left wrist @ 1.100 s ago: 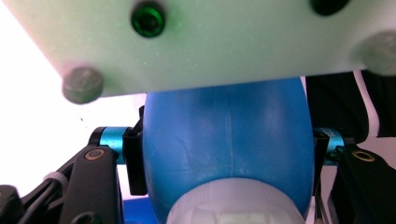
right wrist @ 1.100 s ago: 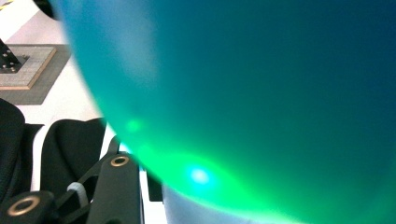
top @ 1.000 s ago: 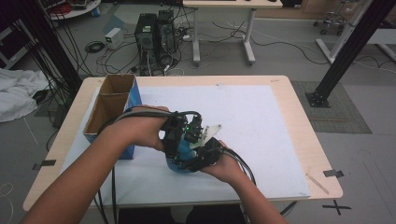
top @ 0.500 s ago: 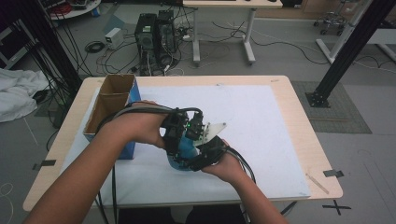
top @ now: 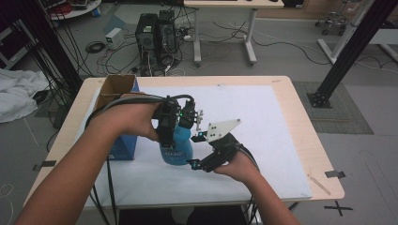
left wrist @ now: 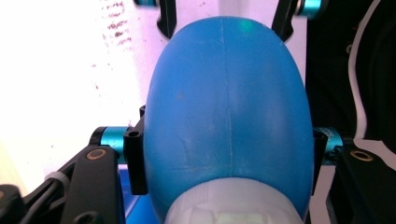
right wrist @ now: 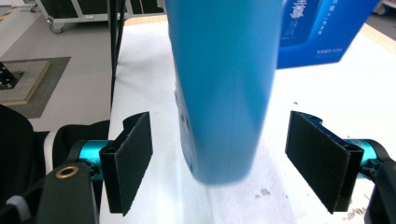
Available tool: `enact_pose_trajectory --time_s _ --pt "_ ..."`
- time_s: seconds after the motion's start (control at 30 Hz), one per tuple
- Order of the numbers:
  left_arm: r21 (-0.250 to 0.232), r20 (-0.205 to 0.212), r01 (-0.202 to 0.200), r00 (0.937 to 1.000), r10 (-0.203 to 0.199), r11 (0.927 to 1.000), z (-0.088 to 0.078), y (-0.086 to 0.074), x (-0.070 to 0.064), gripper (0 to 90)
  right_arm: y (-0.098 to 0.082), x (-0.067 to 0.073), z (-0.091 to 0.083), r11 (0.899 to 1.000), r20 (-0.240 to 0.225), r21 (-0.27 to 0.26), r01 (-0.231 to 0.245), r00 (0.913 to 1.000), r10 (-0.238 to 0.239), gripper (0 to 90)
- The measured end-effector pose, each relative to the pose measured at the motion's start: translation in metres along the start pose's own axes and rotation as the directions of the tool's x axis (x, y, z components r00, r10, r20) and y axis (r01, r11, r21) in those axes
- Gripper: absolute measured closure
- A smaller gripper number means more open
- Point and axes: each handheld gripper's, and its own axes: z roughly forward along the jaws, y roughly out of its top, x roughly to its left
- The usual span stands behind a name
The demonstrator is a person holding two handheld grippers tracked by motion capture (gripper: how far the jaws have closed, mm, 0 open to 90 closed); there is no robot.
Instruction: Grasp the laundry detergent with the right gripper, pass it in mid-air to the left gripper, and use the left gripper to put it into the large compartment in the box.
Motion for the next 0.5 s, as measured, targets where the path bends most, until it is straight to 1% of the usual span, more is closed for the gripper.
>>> enact_pose_trajectory --time_s 0.07,0.13,0.23,0.33,0.37,0.43,0.47,0.5 --pt "0.003 0.004 0.016 0.9999 -0.016 0.9999 -0.005 -0.003 0.002 38.7 0.001 -0.001 -0.004 1.0 0.011 0.006 0.001 0.9999 -0.001 21.8" --pt "-0.003 0.005 0.04 0.9992 -0.04 0.9992 -0.011 -0.007 0.004 38.7 0.001 -0.003 -0.008 1.0 0.021 0.017 0.001 0.9998 -0.001 18.4" --pt "-0.006 0.003 0.072 0.9974 -0.072 0.9974 -0.022 -0.014 0.009 38.7 0.002 -0.007 -0.014 0.999 0.035 0.032 -0.006 0.9994 0.005 18.4" --pt "-0.002 0.011 0.119 0.9928 -0.119 0.9929 -0.03 -0.022 0.014 38.7 0.004 -0.01 -0.019 0.999 0.048 0.043 -0.005 0.9989 0.003 18.0" --pt "0.003 0.01 0.125 0.9921 -0.125 0.9921 -0.033 -0.024 0.016 38.7 0.005 -0.011 -0.021 0.999 0.054 0.053 -0.003 0.9986 0.0 15.9" --pt "0.008 0.006 0.147 0.9892 -0.147 0.9892 -0.038 -0.029 0.018 38.7 0.007 -0.013 -0.024 0.998 0.063 0.068 0.001 0.998 -0.005 15.6" --pt "0.0 0.005 0.167 0.986 -0.167 0.986 -0.04 -0.031 0.019 38.7 0.008 -0.014 -0.025 0.997 0.069 0.075 0.004 0.9976 -0.009 15.5" --pt "0.004 0.005 0.181 0.9835 -0.181 0.9835 -0.043 -0.033 0.02 38.7 0.009 -0.015 -0.027 0.997 0.072 0.08 0.005 0.9973 -0.01 15.5"
